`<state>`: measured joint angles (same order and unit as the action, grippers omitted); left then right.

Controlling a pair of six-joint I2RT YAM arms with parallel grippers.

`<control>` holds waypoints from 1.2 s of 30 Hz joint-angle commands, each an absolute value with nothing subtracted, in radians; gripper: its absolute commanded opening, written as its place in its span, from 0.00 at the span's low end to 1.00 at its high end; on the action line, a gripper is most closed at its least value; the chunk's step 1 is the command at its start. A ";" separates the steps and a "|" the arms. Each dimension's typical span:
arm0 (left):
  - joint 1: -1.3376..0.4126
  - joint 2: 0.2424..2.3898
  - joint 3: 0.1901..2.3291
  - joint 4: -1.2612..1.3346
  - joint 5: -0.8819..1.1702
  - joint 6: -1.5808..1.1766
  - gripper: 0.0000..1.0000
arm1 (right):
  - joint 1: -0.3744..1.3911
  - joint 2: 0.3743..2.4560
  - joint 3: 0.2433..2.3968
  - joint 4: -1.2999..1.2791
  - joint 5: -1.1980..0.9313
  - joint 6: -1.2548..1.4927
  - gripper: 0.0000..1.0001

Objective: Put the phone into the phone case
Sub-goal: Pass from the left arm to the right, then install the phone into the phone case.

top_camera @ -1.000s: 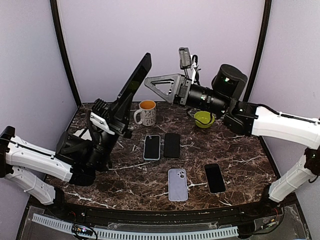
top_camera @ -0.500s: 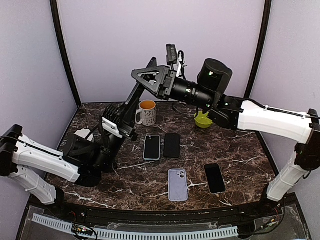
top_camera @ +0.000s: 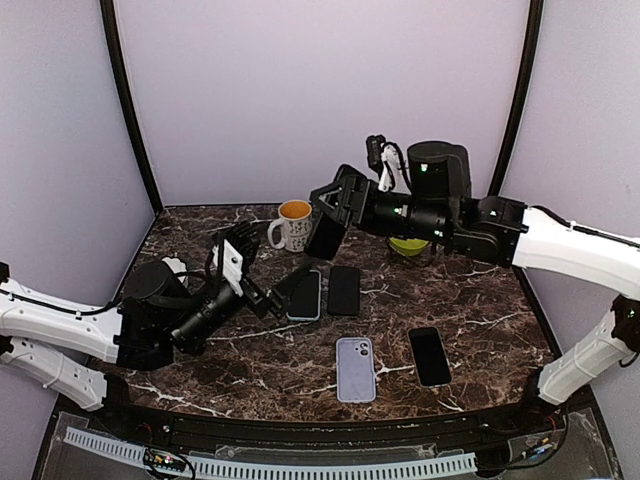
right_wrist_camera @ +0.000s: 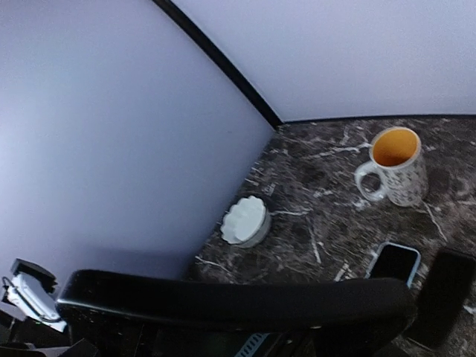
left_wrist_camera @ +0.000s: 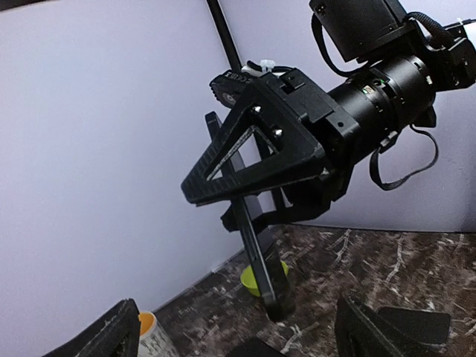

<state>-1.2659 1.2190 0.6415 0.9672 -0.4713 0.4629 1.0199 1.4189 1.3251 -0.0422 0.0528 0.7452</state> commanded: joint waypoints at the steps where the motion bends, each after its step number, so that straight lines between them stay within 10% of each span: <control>1: -1.262 1.065 0.577 0.401 -0.380 0.008 0.95 | 1.057 1.435 1.271 -0.390 0.301 0.836 0.05; 9: -1.164 1.036 0.582 0.019 -0.389 -0.311 0.96 | 1.212 1.731 1.356 -0.737 0.444 1.110 0.00; 36: -1.099 1.074 0.589 0.057 -0.302 -0.350 0.99 | 1.228 1.920 1.336 -0.820 0.306 1.126 0.00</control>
<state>-1.1076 1.0691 0.5858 0.0544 -0.3035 -0.3515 1.2297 1.9087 1.3277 -0.8093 0.2909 1.1454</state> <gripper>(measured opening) 0.987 0.732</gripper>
